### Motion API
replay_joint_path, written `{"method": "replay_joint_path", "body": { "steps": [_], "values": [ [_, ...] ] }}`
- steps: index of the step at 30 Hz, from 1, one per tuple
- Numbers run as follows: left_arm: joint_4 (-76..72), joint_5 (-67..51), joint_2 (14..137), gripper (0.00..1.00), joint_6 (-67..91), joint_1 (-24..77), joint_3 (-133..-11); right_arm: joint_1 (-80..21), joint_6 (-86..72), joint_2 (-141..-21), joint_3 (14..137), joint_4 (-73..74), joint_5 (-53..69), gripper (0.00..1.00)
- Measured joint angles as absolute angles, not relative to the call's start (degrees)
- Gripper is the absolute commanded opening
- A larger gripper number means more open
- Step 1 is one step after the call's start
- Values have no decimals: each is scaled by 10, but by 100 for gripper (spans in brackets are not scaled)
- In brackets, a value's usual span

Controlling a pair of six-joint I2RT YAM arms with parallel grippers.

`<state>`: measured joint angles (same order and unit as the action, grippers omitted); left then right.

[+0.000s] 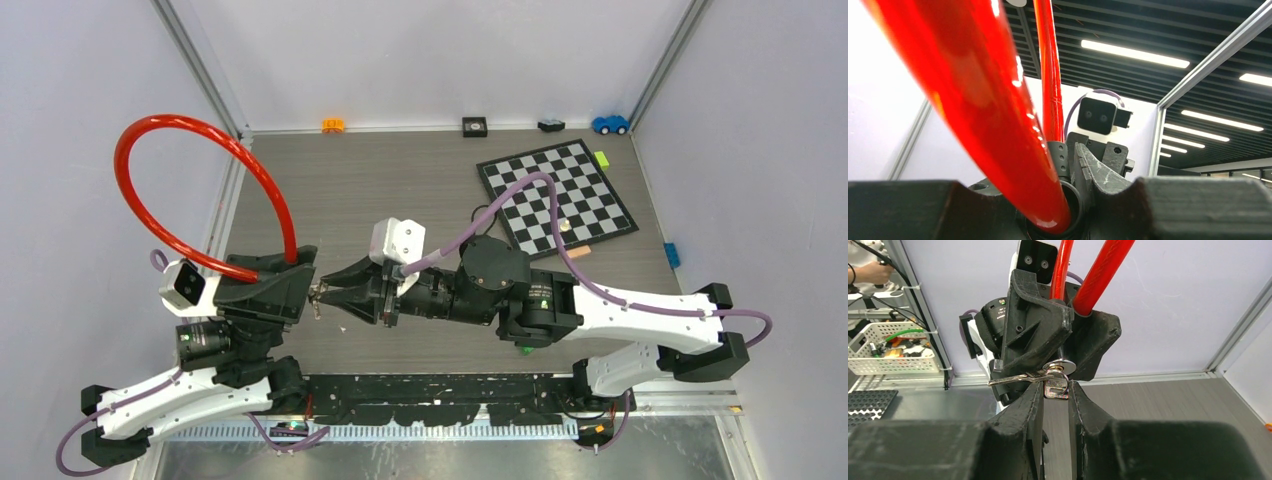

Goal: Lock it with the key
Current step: Lock the lock.

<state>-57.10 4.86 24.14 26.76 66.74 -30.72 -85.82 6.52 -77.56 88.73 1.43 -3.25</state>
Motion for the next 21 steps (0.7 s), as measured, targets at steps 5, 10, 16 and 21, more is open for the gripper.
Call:
{"method": "replay_joint_path", "body": {
  "steps": [5, 10, 16, 21],
  "values": [
    [-571, 50, 241, 0, 267, 667, -307, -854, 59, -774, 881, 5, -18, 16],
    [-558, 44, 242, 0, 265, 667, -307, -853, 106, -748, 823, -49, -2, 50],
    [-571, 46, 240, 0, 264, 667, -307, -854, 224, -681, 750, -66, 29, 60],
    [-574, 47, 240, 0, 264, 667, -307, -854, 312, -648, 731, -79, 51, 60]
  ]
}}
